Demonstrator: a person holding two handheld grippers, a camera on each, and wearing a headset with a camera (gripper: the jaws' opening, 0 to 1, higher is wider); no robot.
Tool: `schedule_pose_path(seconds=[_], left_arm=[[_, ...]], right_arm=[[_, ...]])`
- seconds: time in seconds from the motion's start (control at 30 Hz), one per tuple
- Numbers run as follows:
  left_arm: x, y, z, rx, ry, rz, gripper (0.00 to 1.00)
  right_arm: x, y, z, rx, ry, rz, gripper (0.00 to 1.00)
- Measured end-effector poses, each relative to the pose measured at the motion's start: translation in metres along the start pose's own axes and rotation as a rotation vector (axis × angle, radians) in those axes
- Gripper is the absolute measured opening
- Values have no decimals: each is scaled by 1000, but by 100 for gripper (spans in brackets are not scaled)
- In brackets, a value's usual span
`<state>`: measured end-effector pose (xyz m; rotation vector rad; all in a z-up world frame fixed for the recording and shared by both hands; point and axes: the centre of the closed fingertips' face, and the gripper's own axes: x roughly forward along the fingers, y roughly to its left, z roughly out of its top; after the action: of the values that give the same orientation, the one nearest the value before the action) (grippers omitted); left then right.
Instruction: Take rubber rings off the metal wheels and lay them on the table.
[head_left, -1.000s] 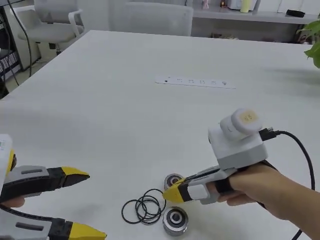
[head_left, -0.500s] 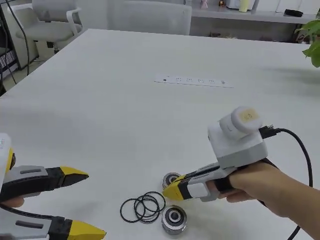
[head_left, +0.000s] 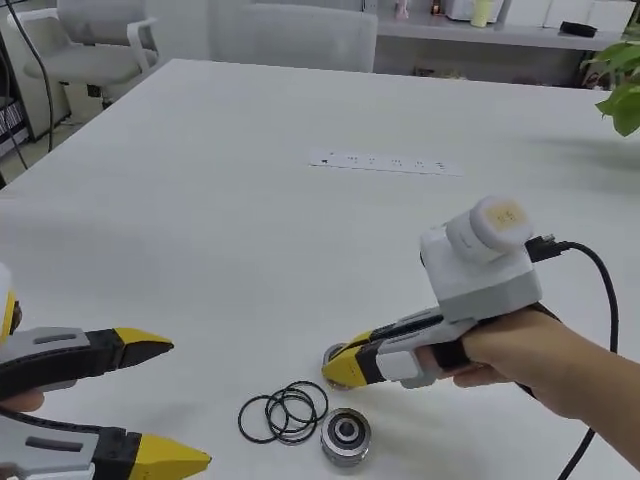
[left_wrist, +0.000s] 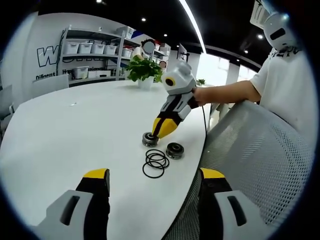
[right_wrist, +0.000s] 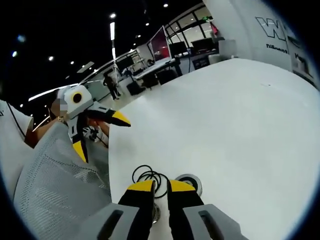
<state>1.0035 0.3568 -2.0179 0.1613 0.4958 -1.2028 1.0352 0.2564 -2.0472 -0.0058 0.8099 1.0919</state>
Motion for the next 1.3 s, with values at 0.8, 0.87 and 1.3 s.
schedule_pose_path(seconds=[0.8, 0.87, 1.3], left_arm=[[-16, -17, 7, 12, -12, 9, 77], [-16, -19, 7, 10, -8, 2, 79], [-16, -21, 7, -27, -37, -1, 89]], right_arm=[[-23, 26, 0, -230, 30, -3, 45], [-28, 27, -4, -234, 25, -11, 51], [-67, 29, -31, -196, -69, -109, 69]])
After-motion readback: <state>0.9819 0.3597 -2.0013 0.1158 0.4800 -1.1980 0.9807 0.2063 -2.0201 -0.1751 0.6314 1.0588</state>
